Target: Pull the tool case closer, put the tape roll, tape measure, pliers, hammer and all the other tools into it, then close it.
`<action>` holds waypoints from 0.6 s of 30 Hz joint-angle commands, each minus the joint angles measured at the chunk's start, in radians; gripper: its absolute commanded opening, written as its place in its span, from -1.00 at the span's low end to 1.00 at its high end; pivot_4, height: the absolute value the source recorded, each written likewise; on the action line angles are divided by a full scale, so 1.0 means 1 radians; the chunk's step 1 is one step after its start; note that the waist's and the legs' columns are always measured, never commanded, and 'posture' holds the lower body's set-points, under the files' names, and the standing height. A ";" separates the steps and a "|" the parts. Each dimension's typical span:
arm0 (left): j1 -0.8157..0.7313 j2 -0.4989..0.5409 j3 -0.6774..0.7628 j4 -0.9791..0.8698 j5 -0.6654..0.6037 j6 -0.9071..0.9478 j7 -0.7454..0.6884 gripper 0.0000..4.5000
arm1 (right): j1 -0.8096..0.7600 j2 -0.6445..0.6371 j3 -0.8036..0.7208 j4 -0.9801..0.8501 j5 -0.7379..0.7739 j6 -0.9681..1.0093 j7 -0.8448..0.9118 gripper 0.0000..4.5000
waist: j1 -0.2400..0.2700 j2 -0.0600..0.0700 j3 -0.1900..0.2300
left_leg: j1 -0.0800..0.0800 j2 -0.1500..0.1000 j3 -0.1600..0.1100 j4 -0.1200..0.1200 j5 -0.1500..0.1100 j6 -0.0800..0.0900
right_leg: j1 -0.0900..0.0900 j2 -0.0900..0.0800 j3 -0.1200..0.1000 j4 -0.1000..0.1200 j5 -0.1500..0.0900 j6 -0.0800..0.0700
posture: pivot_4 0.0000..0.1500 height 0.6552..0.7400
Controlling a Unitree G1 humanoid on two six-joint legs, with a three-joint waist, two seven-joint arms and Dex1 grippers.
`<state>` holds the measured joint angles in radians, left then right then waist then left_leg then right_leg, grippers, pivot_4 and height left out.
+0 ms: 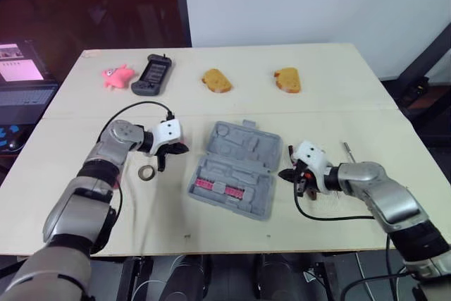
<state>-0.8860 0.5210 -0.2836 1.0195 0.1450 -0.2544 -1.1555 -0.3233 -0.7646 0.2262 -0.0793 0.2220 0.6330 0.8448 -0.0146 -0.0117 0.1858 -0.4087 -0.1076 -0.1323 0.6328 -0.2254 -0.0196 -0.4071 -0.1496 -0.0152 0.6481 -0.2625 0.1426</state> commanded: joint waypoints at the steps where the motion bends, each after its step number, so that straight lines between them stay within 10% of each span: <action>1: -0.039 -0.017 -0.005 0.057 0.031 -0.031 0.026 -1.00 | -0.036 0.017 0.007 0.023 -0.027 -0.009 0.004 -0.99 | 0.001 0.000 0.000 | 0.000 0.000 0.000 0.000 0.000 0.000 | 0.000 0.000 0.000 0.000 0.000 0.000 | 1.00 1.00; 18: -0.067 -0.164 0.007 0.142 0.038 -0.061 0.068 -1.00 | -0.094 0.099 0.033 0.101 -0.077 -0.024 0.028 -0.99 | 0.001 -0.002 0.001 | 0.000 0.000 -0.001 0.001 0.000 0.000 | 0.000 0.000 0.000 0.002 0.000 0.000 | 1.00 1.00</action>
<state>-0.9423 0.3688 -0.2920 1.1780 0.1946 -0.2966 -1.0740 -0.3975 -0.6773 0.2663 0.0294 0.1440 0.6251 0.8658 -0.0141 -0.0133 0.1864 -0.4088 -0.1079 -0.1328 0.6342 -0.2252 -0.0199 -0.4070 -0.1495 -0.0155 0.6499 -0.2623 0.1428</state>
